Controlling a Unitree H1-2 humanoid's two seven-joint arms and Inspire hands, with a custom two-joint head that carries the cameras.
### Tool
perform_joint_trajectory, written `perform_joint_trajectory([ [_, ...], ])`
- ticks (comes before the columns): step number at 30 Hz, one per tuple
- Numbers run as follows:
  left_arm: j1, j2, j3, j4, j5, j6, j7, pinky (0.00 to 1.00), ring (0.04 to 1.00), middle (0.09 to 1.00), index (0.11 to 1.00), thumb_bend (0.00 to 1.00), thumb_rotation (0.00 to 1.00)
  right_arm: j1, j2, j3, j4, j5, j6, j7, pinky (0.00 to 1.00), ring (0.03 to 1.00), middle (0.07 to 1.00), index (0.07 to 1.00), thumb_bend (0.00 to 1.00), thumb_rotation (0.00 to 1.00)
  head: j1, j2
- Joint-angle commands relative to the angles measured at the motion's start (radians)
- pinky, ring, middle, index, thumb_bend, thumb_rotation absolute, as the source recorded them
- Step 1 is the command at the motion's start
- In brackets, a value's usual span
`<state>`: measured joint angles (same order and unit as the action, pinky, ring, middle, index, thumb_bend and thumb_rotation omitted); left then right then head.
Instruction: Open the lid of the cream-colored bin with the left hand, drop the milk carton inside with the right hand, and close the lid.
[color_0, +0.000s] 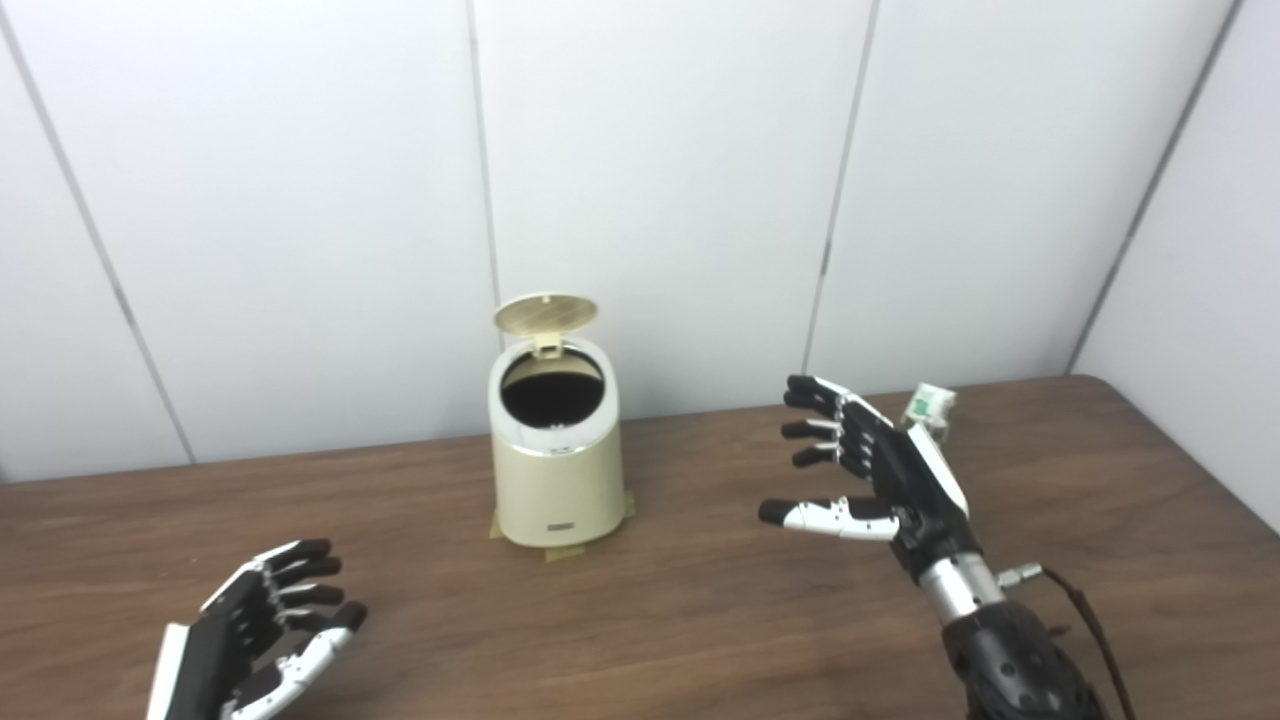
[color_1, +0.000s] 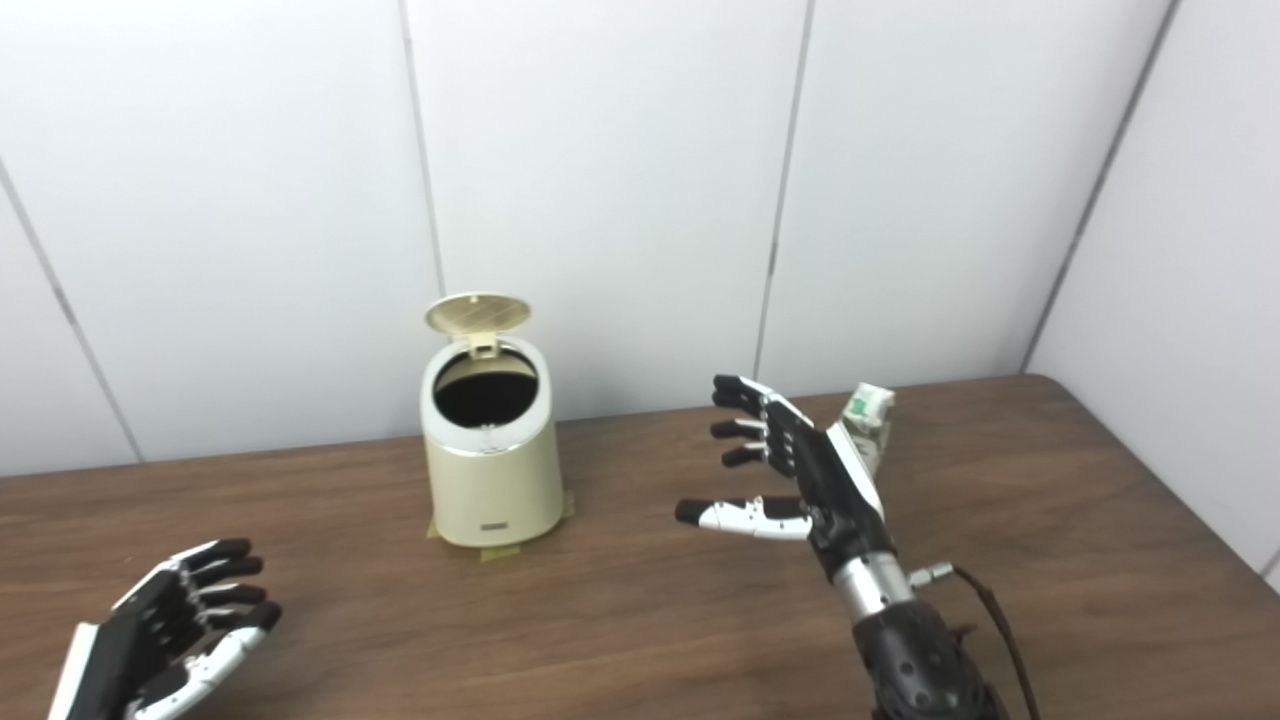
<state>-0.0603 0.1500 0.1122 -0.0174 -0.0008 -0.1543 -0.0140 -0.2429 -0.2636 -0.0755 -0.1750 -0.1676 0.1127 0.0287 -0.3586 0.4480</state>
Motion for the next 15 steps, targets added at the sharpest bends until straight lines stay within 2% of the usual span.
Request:
perform_joint_trajectory([
  [1, -0.041, 0.029, 0.007, -0.005, -0.005, -0.036, -0.010, 0.50, 0.622, 0.698, 0.705, 0.59, 0.06, -0.099, -0.032, -0.018, -0.075, -0.036, 0.054, -0.009, 0.62, 0.752, 0.826, 0.834, 0.79, 0.14, -0.018, -0.006],
  [2, -0.043, 0.035, 0.007, 0.001, -0.006, -0.036, -0.011, 0.51, 0.627, 0.704, 0.708, 0.58, 0.06, -0.115, -0.042, -0.021, -0.088, -0.045, 0.084, -0.005, 0.61, 0.754, 0.822, 0.836, 0.79, 0.12, -0.027, -0.010],
  [4, -0.046, 0.044, 0.007, 0.005, 0.000, -0.017, -0.009, 0.52, 0.639, 0.715, 0.716, 0.59, 0.08, -0.159, -0.100, -0.028, -0.102, -0.110, 0.139, 0.000, 0.60, 0.741, 0.803, 0.837, 0.79, 0.10, -0.048, -0.016],
  [6, -0.048, 0.047, 0.009, 0.005, -0.032, -0.003, -0.022, 0.54, 0.649, 0.722, 0.720, 0.60, 0.08, -0.192, -0.142, -0.044, -0.098, -0.144, 0.169, -0.004, 0.59, 0.741, 0.795, 0.838, 0.80, 0.13, -0.058, -0.018],
  [8, -0.048, 0.047, 0.013, 0.005, -0.081, 0.000, -0.043, 0.59, 0.664, 0.717, 0.732, 0.58, 0.02, -0.218, -0.171, -0.073, -0.076, -0.148, 0.179, -0.017, 0.61, 0.771, 0.813, 0.831, 0.80, 0.10, -0.063, -0.018],
  [12, -0.052, 0.049, 0.015, 0.014, -0.102, -0.007, -0.059, 0.58, 0.644, 0.701, 0.723, 0.59, 0.02, -0.247, -0.240, -0.119, -0.004, -0.166, 0.214, -0.022, 0.72, 0.839, 0.855, 0.839, 0.79, 0.11, -0.060, -0.018],
  [15, -0.054, 0.046, 0.018, 0.012, -0.113, 0.002, -0.067, 0.57, 0.631, 0.693, 0.725, 0.59, 0.02, -0.253, -0.285, -0.148, 0.072, -0.119, 0.202, 0.005, 0.69, 0.851, 0.904, 0.853, 0.80, 0.12, -0.056, -0.017],
])
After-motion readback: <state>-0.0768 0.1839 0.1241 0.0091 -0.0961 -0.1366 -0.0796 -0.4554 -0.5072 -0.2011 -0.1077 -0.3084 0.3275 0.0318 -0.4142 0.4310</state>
